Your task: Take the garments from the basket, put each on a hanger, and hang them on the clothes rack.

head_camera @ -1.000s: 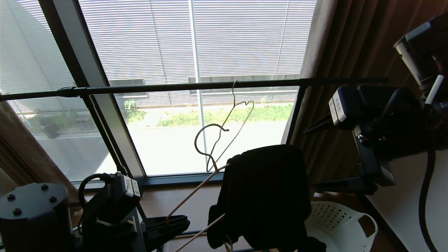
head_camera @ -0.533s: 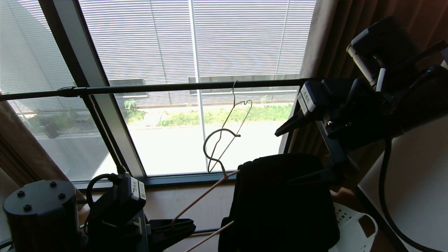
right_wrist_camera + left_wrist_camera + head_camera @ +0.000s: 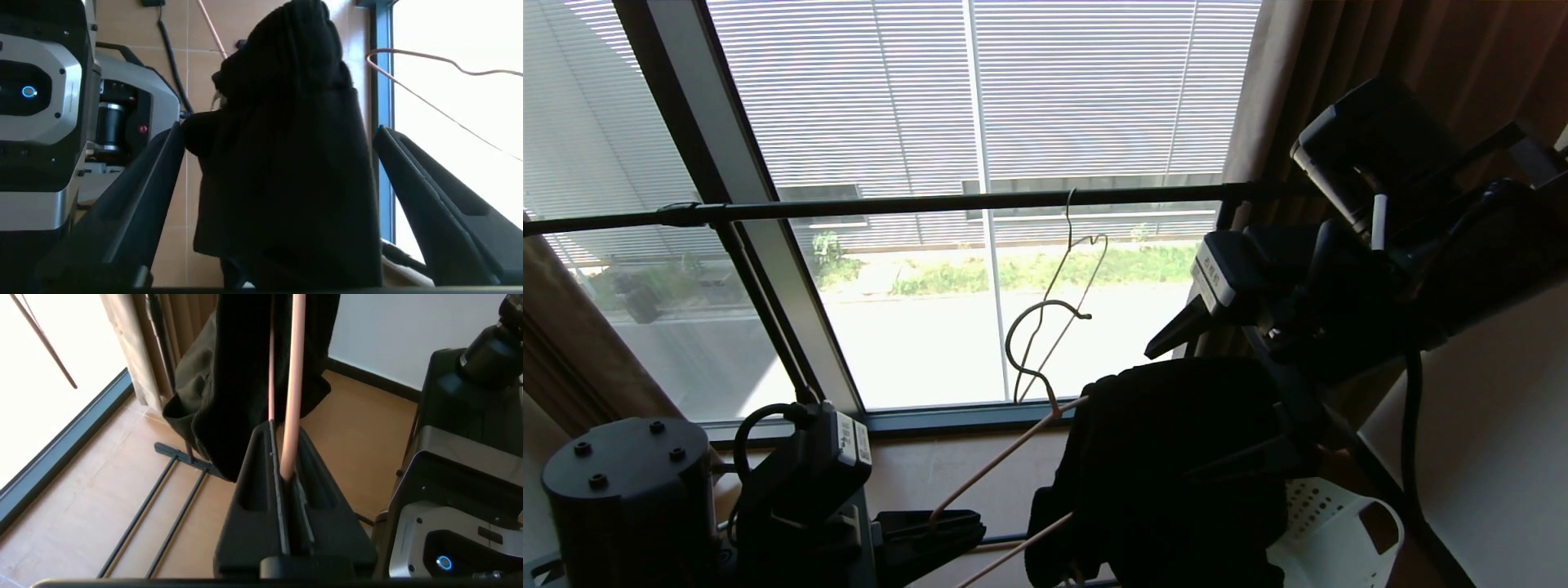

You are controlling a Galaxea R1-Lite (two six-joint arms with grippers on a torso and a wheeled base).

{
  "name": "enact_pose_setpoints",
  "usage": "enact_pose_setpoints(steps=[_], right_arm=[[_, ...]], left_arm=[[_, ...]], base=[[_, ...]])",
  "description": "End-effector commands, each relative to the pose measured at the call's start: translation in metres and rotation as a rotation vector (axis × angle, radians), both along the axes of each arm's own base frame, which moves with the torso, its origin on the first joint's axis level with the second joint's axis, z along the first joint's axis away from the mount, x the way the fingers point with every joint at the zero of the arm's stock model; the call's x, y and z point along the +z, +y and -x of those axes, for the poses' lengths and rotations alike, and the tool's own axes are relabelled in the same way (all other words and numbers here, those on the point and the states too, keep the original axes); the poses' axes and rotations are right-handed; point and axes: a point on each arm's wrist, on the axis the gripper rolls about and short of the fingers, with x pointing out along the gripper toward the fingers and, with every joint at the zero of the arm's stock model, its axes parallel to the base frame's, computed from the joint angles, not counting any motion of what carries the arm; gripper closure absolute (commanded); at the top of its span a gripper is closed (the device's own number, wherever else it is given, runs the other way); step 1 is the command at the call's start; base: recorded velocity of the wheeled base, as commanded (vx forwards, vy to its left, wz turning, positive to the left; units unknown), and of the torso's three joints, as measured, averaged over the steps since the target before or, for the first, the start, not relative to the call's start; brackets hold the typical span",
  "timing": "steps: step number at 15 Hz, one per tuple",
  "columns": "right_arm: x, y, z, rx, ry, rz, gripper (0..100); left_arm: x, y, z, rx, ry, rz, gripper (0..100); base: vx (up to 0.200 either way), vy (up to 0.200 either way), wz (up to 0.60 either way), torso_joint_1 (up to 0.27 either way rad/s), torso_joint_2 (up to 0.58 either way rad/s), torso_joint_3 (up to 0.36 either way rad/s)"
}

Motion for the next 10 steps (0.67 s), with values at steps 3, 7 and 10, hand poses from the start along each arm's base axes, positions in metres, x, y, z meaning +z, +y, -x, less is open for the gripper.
enact_pose_setpoints(steps=[3,7,10], right_arm=[[-0.018,0.012,-0.013,0.007,0.045,0.029,0],[-0.024,0.015,-0.017,0.005,0.062,0.035,0],[-0.024,0.014,-0.017,0.005,0.063,0.034,100]], left_arm=[[0.000,-0.003,0.001,-0.015,-0.001,0.001,100],[0.001,-0.003,0.001,-0.018,-0.002,0.002,100],[0.000,-0.004,0.002,-0.021,-0.001,0.001,100]], base=[[0.000,0.000,0.00,0.000,0.00,0.000],[0.000,0.000,0.00,0.000,0.00,0.000],[0.000,0.000,0.00,0.000,0.00,0.000]])
